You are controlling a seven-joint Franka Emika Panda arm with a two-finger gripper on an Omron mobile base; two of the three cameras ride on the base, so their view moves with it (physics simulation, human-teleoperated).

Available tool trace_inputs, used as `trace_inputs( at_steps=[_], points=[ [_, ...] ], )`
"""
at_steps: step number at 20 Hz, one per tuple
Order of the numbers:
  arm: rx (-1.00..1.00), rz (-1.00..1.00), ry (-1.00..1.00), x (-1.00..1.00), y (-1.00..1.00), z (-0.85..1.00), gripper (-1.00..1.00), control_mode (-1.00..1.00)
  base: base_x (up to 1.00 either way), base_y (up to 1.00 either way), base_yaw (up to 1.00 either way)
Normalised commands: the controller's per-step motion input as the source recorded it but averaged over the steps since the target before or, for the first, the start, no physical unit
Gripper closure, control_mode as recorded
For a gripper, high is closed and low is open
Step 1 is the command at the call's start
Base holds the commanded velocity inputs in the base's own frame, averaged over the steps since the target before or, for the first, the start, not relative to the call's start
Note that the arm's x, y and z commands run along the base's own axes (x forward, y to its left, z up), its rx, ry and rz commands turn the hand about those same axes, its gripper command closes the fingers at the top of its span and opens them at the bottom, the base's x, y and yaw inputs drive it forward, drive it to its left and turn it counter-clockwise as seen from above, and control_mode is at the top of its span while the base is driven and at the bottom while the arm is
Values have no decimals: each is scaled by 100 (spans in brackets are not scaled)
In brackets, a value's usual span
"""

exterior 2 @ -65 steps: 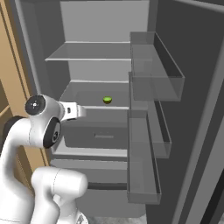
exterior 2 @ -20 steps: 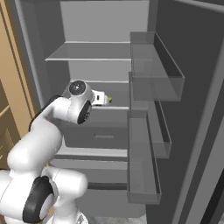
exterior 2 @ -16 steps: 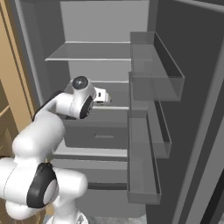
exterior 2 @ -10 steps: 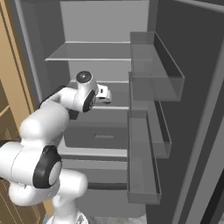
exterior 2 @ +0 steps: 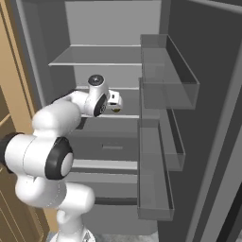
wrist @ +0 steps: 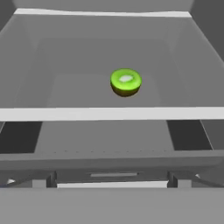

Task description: Pick the banana and kiwi from the fridge and place them inside the tupperware on the counter.

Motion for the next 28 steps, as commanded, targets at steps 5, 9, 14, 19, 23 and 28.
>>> trace_inputs(
  at_steps=[5, 9, 14, 19, 23, 28],
  points=[
    [0, 0, 0, 39, 0, -23, -100, -100, 0, 0, 0],
    [0, 0, 0, 42, 0, -11, -100, -100, 0, 0, 0],
    [0, 0, 0, 40, 0, -8, -100, -100, 0, 0, 0],
    [0, 0, 0, 34, 0, -13, -100, -100, 0, 0, 0],
    [0, 0, 0, 31, -1, -16, -100, -100, 0, 0, 0],
    [0, 0, 0, 30, -3, -16, -100, -100, 0, 0, 0]
  ],
)
